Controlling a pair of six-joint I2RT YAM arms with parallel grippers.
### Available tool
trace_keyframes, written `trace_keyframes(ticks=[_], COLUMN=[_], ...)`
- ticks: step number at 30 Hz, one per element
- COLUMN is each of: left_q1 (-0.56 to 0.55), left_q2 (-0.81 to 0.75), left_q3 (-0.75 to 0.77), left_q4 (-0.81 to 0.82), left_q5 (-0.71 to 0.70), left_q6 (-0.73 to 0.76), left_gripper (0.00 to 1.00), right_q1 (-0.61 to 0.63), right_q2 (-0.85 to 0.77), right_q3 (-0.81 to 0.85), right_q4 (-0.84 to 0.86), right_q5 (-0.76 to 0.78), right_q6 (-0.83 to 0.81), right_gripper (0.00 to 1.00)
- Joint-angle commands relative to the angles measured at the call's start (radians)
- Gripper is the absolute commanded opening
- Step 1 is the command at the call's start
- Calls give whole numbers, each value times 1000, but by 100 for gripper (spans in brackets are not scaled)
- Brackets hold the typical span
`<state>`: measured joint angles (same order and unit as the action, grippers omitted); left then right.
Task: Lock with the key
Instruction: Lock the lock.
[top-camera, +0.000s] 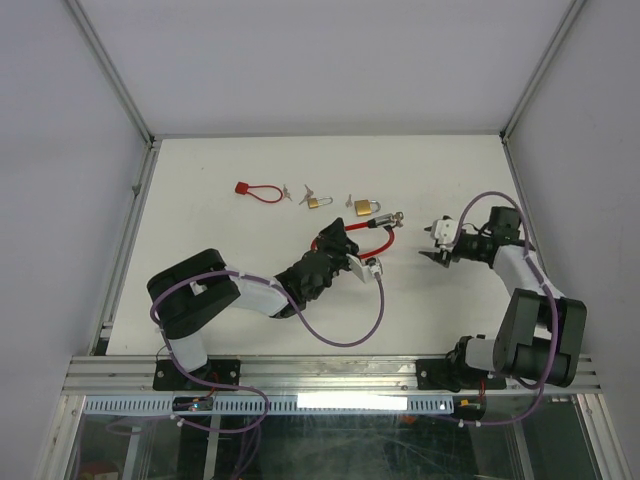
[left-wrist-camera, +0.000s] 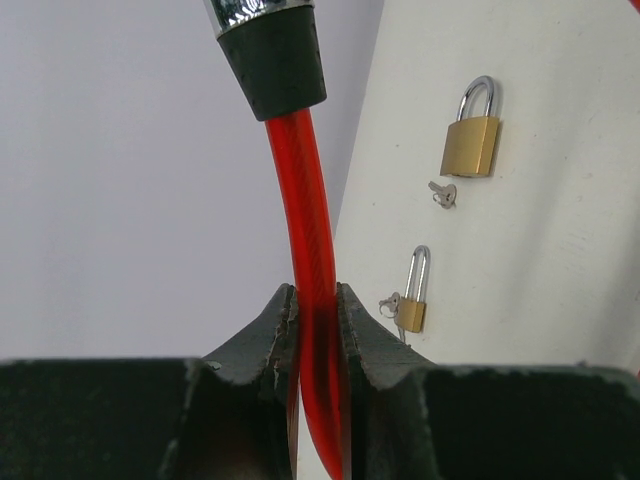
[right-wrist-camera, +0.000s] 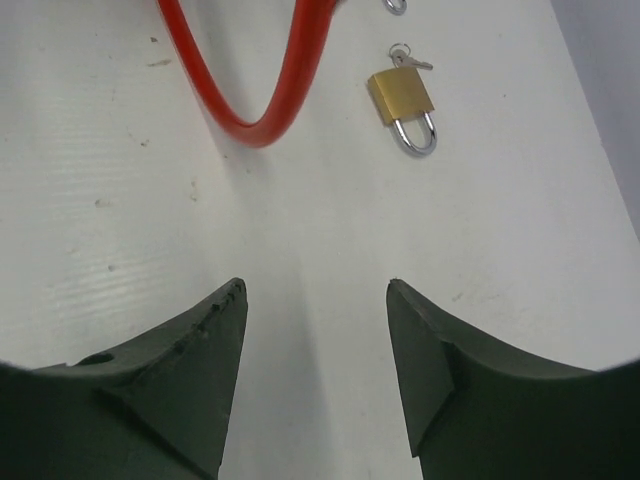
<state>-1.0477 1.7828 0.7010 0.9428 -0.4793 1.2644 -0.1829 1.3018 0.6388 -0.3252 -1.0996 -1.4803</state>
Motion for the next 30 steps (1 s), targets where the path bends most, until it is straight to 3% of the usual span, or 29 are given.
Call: trace_keyframes(ticks=[1, 4, 9, 16, 19, 22, 30], left_q1=[-2, -2, 3, 6, 7, 8, 9], left_q2=[27, 26, 17, 12, 13, 10, 10], left_q3=[8, 8, 8, 10, 8, 6, 7], left_q4=[-84, -87, -92, -100, -101, -102, -104], left_q5=[-19, -15, -12, -5, -4, -3, -2], left_q6=[-14, -17, -19, -24, -22, -21, -21], left_gripper=[0, 0, 0, 0, 0, 0, 0], right_q1=[-90, -92, -61, 25, 91, 142, 183], right_q2=[-24, 22, 118, 203, 207, 182, 157], right_q3=[216, 374, 580, 724, 762, 753, 725], right_q4=[-495, -667, -1091, -1200, -1164, -1026, -896], right_q5=[-128, -169, -193, -118, -102, -72, 20], right_q6=[-342, -314, -719, -1083, -1049, -911, -822], right_gripper=[61, 61, 65, 61, 55, 50, 50])
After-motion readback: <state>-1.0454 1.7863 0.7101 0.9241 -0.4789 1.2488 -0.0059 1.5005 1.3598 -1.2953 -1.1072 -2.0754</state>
